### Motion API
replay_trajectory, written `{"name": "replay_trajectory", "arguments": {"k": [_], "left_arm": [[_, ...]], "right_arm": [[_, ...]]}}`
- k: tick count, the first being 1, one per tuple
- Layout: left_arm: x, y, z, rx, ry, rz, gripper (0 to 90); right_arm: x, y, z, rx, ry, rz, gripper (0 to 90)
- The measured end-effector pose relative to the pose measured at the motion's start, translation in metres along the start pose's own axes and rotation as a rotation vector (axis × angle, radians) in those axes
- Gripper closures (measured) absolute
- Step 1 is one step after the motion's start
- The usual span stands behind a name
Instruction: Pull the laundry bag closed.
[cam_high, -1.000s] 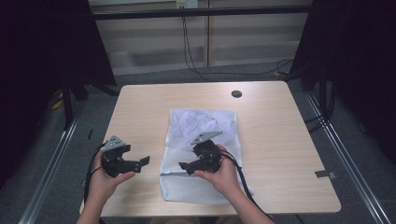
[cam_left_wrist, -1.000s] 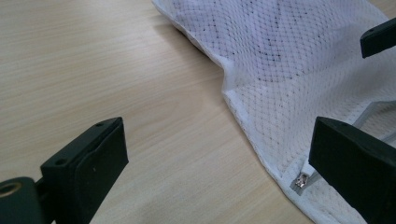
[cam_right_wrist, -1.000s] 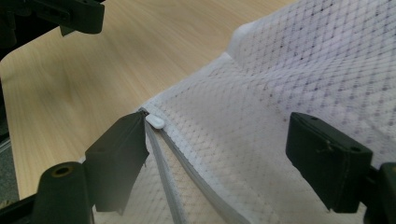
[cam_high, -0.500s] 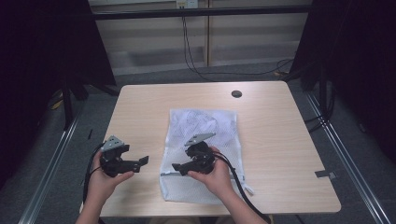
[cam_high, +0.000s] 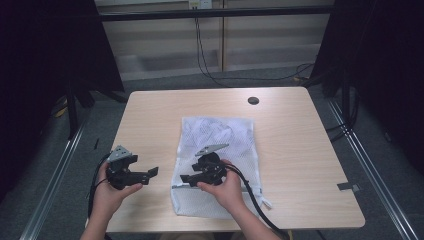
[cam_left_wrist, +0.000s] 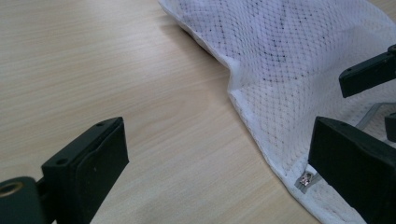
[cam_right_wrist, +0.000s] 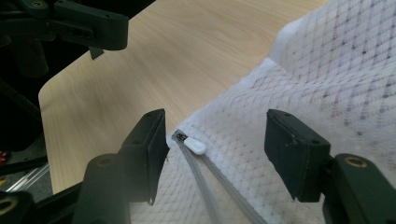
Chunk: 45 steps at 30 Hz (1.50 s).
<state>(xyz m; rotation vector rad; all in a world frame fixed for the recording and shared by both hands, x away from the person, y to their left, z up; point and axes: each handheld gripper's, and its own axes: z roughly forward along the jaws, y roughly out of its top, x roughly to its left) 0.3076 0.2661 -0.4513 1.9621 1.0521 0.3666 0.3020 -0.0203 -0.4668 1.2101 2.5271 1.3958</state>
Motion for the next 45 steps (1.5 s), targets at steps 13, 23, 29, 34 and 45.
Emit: {"name": "replay_trajectory", "arguments": {"k": [13, 23, 29, 34, 45], "left_arm": [[0.001, 0.0, 0.0, 0.004, -0.003, 0.0, 4.5], [-0.001, -0.001, 0.002, 0.01, -0.011, 0.007, 4.7], [-0.001, -0.001, 0.003, 0.016, -0.01, 0.011, 4.9], [-0.001, -0.001, 0.003, 0.022, -0.01, 0.015, 4.9], [-0.002, -0.001, 0.005, 0.026, -0.007, 0.021, 5.0]], "right_arm": [[0.004, -0.004, 0.013, 0.027, 0.03, 0.138, 46.0], [0.005, -0.01, 0.022, 0.054, 0.049, 0.248, 54.8], [0.004, -0.011, 0.028, 0.069, 0.05, 0.288, 56.7], [0.003, -0.012, 0.031, 0.069, 0.056, 0.307, 56.7], [0.003, -0.013, 0.037, 0.085, 0.077, 0.35, 58.3]]}}
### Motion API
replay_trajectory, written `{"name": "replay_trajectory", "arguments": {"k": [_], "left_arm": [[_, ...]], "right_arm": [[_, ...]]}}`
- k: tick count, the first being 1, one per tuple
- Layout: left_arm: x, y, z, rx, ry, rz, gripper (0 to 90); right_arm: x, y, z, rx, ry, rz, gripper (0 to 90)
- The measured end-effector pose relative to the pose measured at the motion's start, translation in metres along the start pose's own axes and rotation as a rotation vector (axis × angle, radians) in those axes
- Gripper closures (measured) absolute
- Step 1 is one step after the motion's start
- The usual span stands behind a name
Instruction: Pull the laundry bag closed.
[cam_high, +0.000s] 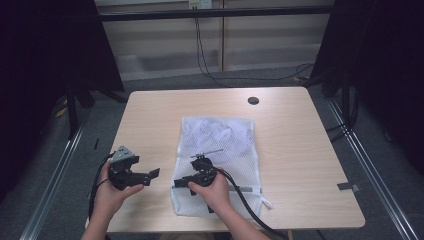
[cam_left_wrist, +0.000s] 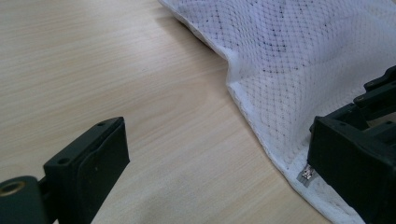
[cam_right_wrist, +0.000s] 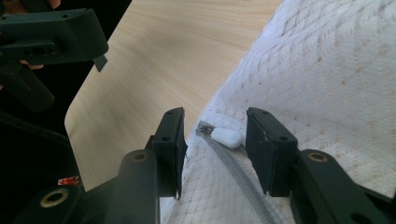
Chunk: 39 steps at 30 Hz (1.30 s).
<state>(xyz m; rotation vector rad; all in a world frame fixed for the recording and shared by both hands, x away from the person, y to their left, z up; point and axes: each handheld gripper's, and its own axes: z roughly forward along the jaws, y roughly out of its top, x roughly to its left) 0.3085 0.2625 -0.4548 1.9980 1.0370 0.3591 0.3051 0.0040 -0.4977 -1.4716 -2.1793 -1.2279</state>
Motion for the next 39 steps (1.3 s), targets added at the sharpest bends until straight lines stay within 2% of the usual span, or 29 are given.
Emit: {"name": "replay_trajectory", "arguments": {"k": [5, 6, 14, 25, 36, 39], "left_arm": [[0.0, 0.0, 0.0, 0.0, 0.004, -0.001, 5.1], [0.0, 0.0, 0.0, -0.001, 0.004, -0.002, 5.1], [0.001, 0.0, -0.001, -0.001, 0.003, -0.002, 5.2], [0.001, 0.0, 0.0, 0.005, 0.005, 0.004, 5.2], [0.001, 0.0, 0.0, 0.001, 0.007, 0.003, 5.2], [0.0, 0.0, 0.0, 0.002, 0.006, 0.003, 5.2]], "right_arm": [[-0.001, 0.0, 0.001, 0.006, 0.006, 0.013, 59.7], [0.0, 0.0, 0.001, 0.016, 0.005, 0.039, 61.4], [0.003, -0.001, 0.005, 0.018, 0.024, 0.061, 66.0], [0.005, -0.002, 0.011, 0.027, 0.021, 0.068, 75.0], [0.008, -0.002, 0.015, 0.031, 0.031, 0.072, 76.5], [0.007, -0.002, 0.016, 0.03, 0.022, 0.068, 81.9]]}}
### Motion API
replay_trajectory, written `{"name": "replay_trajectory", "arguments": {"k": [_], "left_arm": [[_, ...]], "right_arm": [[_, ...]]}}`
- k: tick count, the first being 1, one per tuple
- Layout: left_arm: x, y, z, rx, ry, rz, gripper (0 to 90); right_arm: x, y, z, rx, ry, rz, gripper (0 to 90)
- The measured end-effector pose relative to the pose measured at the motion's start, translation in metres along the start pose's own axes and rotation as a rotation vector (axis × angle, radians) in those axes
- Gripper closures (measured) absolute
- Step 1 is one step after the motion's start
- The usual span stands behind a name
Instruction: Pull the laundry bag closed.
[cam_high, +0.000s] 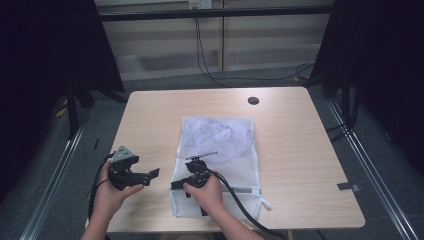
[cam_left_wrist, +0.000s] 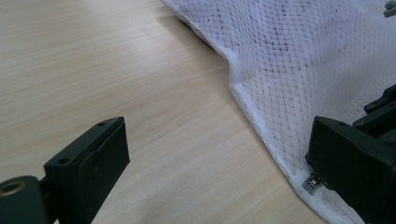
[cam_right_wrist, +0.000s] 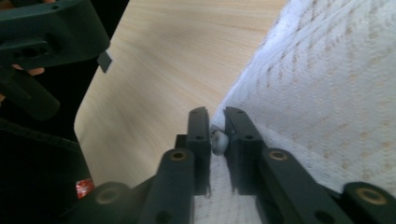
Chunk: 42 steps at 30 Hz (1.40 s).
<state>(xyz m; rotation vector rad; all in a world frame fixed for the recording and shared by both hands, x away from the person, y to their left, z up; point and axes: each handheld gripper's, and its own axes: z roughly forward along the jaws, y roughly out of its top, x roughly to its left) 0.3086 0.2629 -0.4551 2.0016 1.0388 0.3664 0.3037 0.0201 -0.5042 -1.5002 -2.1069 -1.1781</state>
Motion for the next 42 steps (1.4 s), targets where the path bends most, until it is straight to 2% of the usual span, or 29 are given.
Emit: {"name": "replay_trajectory", "arguments": {"k": [4, 16, 17, 21, 23, 30, 33, 35, 40, 42], "left_arm": [[0.001, 0.0, 0.0, -0.001, -0.002, 0.001, 5.2], [-0.002, 0.001, -0.001, -0.006, -0.024, -0.01, 5.2], [-0.003, 0.001, 0.001, 0.003, -0.046, -0.007, 5.1], [-0.005, 0.002, 0.001, 0.004, -0.066, -0.012, 4.4], [-0.008, 0.002, 0.002, -0.004, -0.089, -0.023, 4.1], [-0.01, 0.003, 0.003, 0.003, -0.132, -0.02, 3.7], [-0.014, 0.003, 0.005, 0.009, -0.16, -0.027, 3.4], [-0.018, 0.003, 0.007, 0.013, -0.195, -0.026, 3.4], [-0.022, 0.003, 0.01, 0.021, -0.219, -0.026, 3.5], [-0.022, 0.003, 0.01, 0.025, -0.216, -0.022, 3.6]], "right_arm": [[0.001, 0.001, -0.002, 0.018, -0.003, 0.008, 85.4], [0.0, 0.007, -0.021, -0.024, 0.051, 0.021, 86.7], [0.001, 0.008, -0.023, -0.026, 0.052, 0.031, 86.8], [-0.001, 0.009, -0.028, -0.04, 0.072, 0.033, 86.8], [-0.001, 0.01, -0.031, -0.045, 0.078, 0.034, 86.8], [-0.002, 0.011, -0.036, -0.061, 0.094, 0.035, 86.8], [-0.002, 0.012, -0.04, -0.074, 0.101, 0.043, 86.8], [-0.003, 0.013, -0.041, -0.077, 0.104, 0.04, 86.8], [-0.003, 0.014, -0.045, -0.092, 0.11, 0.048, 86.8], [-0.003, 0.014, -0.046, -0.094, 0.114, 0.042, 86.8]]}}
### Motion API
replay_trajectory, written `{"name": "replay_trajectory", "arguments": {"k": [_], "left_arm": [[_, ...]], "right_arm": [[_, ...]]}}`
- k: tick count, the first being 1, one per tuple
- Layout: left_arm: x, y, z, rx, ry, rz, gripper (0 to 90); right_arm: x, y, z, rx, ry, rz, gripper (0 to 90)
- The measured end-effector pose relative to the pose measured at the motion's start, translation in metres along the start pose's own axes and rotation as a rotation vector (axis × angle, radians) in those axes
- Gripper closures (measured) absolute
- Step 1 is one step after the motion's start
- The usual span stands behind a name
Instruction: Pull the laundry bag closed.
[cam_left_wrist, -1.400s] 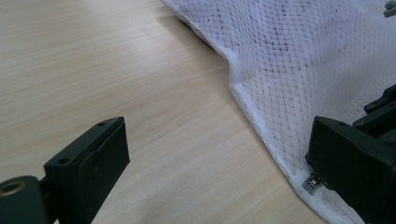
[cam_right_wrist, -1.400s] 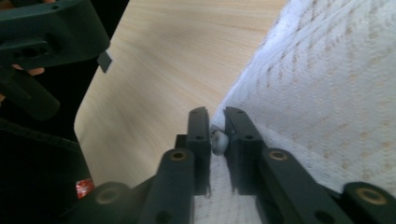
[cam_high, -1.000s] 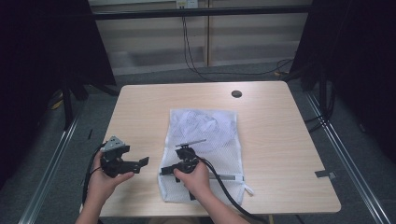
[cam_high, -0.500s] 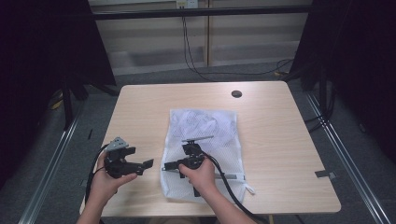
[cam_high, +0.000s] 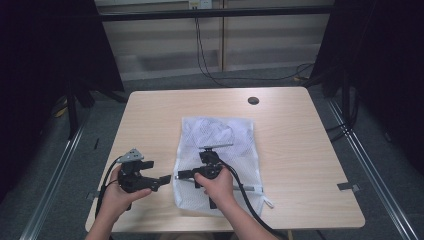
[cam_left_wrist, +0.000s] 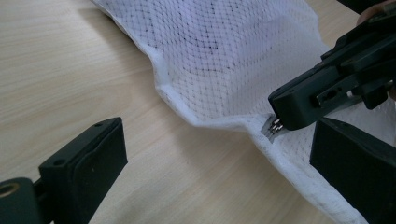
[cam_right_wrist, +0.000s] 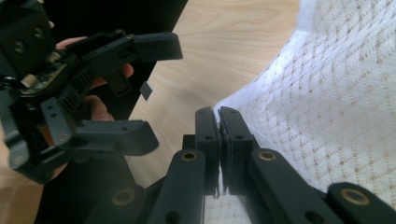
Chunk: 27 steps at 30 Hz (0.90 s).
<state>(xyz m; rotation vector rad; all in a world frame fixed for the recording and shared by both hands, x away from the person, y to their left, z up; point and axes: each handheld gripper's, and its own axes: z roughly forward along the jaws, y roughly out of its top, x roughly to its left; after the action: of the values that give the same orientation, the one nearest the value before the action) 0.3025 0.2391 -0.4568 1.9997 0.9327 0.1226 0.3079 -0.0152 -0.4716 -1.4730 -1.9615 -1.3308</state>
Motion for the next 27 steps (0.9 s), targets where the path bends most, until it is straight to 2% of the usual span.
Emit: {"name": "replay_trajectory", "arguments": {"k": [6, 12, 15, 20, 27], "left_arm": [[-0.005, 0.0, 0.005, 0.013, -0.043, -0.014, 3.8], [-0.008, 0.0, 0.008, 0.028, -0.062, -0.01, 3.7], [-0.009, 0.001, 0.009, 0.032, -0.07, -0.033, 3.8], [-0.011, 0.0, 0.012, 0.045, -0.084, -0.03, 4.1], [-0.015, 0.0, 0.018, 0.069, -0.096, -0.021, 4.8]], "right_arm": [[0.001, 0.001, -0.003, -0.009, 0.011, -0.001, 86.8], [0.001, 0.002, -0.005, -0.022, 0.014, -0.012, 86.8], [0.002, 0.003, -0.007, -0.023, 0.017, -0.012, 86.8], [0.004, 0.004, -0.008, -0.029, 0.015, -0.028, 86.8], [0.006, 0.006, -0.011, -0.038, 0.017, -0.027, 86.8]]}}
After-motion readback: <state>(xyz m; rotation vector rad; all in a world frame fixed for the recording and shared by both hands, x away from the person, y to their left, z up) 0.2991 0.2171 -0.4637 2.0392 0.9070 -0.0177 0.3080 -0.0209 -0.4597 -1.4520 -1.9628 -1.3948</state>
